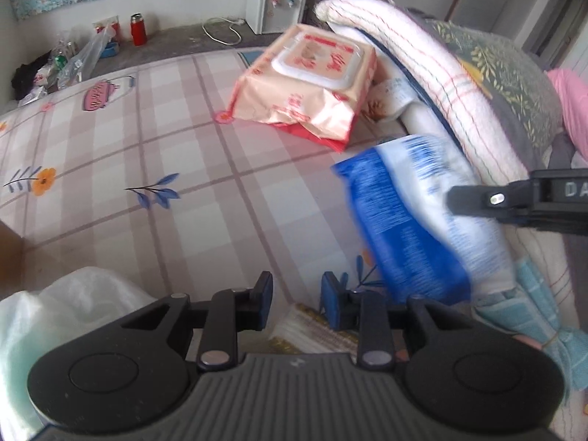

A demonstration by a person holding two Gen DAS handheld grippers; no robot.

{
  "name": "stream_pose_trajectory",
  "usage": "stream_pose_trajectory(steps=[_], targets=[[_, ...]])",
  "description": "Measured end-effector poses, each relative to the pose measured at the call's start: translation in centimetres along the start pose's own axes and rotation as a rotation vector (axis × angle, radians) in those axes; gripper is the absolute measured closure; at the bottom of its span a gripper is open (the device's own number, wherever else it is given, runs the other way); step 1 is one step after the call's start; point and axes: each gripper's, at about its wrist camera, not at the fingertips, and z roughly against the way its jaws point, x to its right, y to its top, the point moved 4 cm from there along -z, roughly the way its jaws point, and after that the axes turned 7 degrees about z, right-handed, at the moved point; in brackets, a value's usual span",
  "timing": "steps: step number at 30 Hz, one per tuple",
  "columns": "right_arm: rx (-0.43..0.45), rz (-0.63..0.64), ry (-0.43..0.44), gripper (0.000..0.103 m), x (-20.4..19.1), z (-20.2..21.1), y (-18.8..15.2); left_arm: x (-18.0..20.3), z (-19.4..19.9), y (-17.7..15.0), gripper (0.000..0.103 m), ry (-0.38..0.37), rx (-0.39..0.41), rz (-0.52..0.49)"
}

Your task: Organize soft objects

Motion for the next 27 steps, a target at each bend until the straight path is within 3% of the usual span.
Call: stream_pose_trajectory(steps=[4,9,11,16,20,24,27], targets=[[0.041,0.106,-0.113,0.082,-0.8,2.5,1.5,-1.7,1.4,0.5,0.072,0.005,0.034,0.044],[0.042,0.374,-0.383,0.082,-3.2,2.5,2.6,-3.9,2.6,0.6,0.071,0.009,0.055,0.09],[0.022,0.448,-0.447,0.082,-4.1,1.6,2.5,-4.6,2.9,0.5,0.07,0.011,0.057,0.102],[-0.048,0.556,-0.489,0.081,-6.3,-1.5,0.8,-5.8,3.7,0.5,0.071,0.0,0.07,0.138],[-0.044,0.684,-0.553,0.08,-8.5,-2.4,-0.6,-6.3,4.5,0.7,0.071,-0.008,0.087,0.151],[-0.064,0.669,-0.517,0.079,-9.5,-2.5,-0.7,-6.4,4.9,0.8,0.07,-0.021,0.096,0.159],[-0.068,0.592,-0.438,0.075,-9.7,-2.1,-0.4,-6.5,5.1,0.7,0.07,-0.025,0.1,0.167]])
